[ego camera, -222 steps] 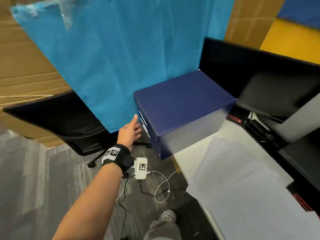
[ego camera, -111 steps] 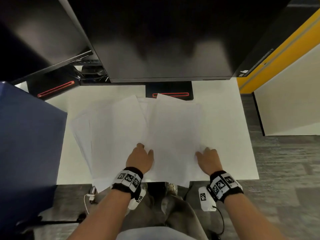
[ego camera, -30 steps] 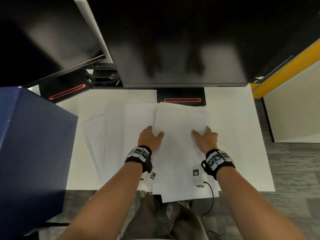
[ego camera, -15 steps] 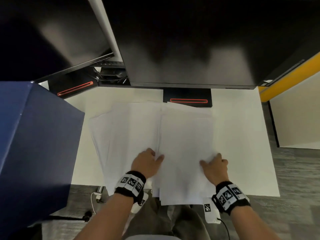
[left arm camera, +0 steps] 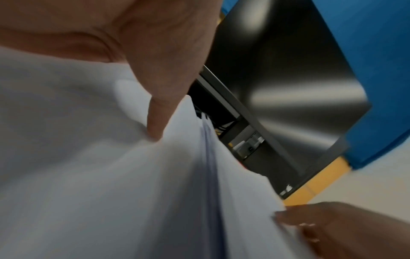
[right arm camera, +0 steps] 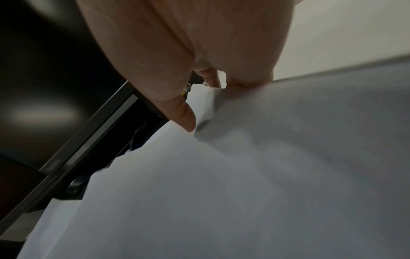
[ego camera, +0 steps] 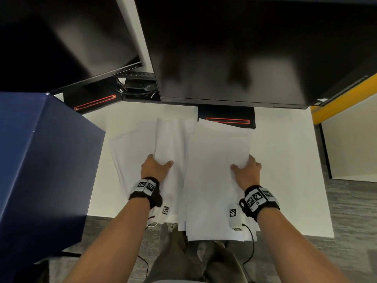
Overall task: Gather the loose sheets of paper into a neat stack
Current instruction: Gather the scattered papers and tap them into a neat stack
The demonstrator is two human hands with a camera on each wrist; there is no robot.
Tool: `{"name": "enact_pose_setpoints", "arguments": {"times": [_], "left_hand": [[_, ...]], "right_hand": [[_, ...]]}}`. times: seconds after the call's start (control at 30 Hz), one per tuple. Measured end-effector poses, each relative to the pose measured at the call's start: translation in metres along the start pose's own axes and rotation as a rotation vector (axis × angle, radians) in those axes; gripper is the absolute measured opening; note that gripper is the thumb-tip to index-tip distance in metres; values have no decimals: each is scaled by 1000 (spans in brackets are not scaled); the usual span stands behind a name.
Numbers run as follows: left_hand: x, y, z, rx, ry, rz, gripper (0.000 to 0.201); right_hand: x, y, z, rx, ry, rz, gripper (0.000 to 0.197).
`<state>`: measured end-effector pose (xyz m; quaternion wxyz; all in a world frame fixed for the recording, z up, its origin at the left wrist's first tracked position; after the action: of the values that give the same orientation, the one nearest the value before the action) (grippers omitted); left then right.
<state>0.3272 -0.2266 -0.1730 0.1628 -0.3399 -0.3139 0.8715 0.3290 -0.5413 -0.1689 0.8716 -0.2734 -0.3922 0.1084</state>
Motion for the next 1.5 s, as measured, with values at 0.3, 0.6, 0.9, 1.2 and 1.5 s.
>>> {"name": "enact_pose_setpoints", "arguments": {"times": [0.3,0.6,0.9,1.2,1.5], "left_hand": [[5,5,8,110,83,109,46],[-25,32,35,120,214,99,55],[10,57,65,264,259,-360,49],[56,-63,-21,-346,-251,-123,98],[15,-33,-17,-49,40,44,50]], "right_hand": [[-14,-18,-1,-152,179,77,75],[3,-4,-2,-110,137,81,72],[-36,12,37,112,2,198,74],[-19,-12,13,-77,84,-3,72],[10,28,-6,6,12,32,80]]}}
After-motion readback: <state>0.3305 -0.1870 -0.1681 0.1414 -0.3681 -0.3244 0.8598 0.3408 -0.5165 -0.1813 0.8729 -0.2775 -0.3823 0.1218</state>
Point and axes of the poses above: each hand's wrist, its own z-axis away from the middle knuckle, its own y-axis out of the palm, x = y × z, the point moved 3 cm from there along -z, towards the middle knuckle, and after that the axes turned 1 degree about -z, right-handed, at the moved point
